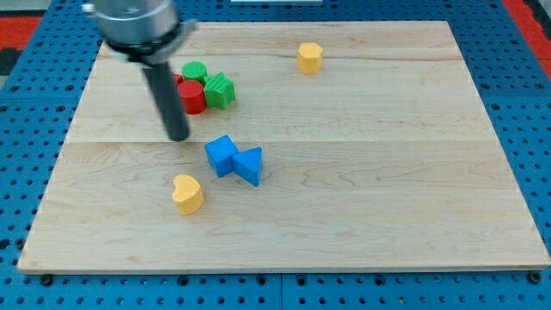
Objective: Push the yellow hexagon downwards of the board
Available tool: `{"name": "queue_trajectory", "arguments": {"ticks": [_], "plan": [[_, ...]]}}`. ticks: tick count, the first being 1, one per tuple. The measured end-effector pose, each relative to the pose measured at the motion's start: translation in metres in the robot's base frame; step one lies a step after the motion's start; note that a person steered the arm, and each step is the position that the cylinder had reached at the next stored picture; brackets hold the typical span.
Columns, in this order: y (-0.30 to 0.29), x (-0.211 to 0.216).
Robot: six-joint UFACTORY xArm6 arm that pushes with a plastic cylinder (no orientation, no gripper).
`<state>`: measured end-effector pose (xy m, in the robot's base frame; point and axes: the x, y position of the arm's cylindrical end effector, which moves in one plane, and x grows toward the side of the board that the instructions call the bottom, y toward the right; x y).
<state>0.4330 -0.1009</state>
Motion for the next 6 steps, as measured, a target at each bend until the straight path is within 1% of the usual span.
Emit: {"name": "queue_trajectory", "arguments": {"ticks": [1,2,4,5,6], "plan": [[0.071,0.008],[0.065,0.026],[0.004,0.031],[0.062,0.010],[0.140,0.010]]}}
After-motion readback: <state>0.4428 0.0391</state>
